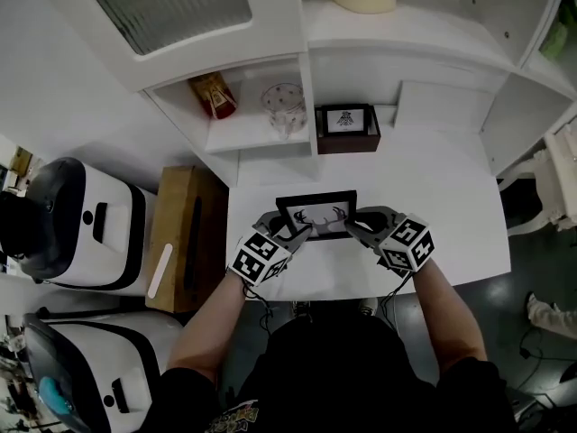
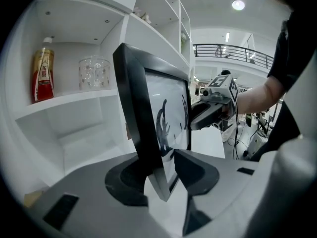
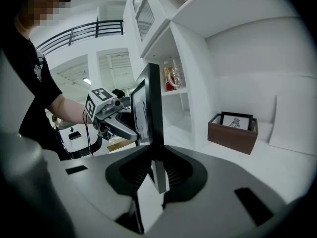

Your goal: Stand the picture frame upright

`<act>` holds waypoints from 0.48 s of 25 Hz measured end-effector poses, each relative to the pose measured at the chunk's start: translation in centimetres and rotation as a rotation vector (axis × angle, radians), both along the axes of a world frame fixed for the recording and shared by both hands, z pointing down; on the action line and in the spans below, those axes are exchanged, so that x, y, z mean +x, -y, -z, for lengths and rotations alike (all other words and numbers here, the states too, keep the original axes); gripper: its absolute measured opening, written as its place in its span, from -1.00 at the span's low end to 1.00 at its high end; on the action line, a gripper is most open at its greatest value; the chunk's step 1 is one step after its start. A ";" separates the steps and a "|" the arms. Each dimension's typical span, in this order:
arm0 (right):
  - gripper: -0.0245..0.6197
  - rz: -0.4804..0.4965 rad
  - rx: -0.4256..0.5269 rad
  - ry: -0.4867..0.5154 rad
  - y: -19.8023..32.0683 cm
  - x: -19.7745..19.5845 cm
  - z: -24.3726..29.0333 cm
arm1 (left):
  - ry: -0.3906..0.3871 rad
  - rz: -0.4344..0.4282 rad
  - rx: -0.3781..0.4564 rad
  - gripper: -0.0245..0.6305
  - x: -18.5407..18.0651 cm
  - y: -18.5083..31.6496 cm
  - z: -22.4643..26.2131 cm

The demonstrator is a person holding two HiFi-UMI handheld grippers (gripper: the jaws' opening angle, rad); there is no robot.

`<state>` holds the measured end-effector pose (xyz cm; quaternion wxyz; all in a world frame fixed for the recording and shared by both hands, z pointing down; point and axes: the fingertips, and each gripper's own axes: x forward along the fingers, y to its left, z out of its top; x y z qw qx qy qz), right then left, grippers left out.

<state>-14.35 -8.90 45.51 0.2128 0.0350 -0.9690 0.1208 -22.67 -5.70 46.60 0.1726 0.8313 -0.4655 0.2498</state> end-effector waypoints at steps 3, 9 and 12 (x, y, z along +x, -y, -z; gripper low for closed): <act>-0.71 -0.024 0.024 -0.023 0.5 -1.1 -0.5 | 0.011 0.000 -0.005 -0.41 -1.3 0.7 -0.5; -0.71 -0.059 0.035 -0.047 2.0 -3.0 -2.0 | 0.037 -0.001 -0.020 -0.41 -3.3 2.3 -1.9; -0.71 -0.080 0.022 -0.054 3.0 -3.8 -3.0 | 0.045 0.001 -0.033 -0.41 -4.1 3.3 -2.9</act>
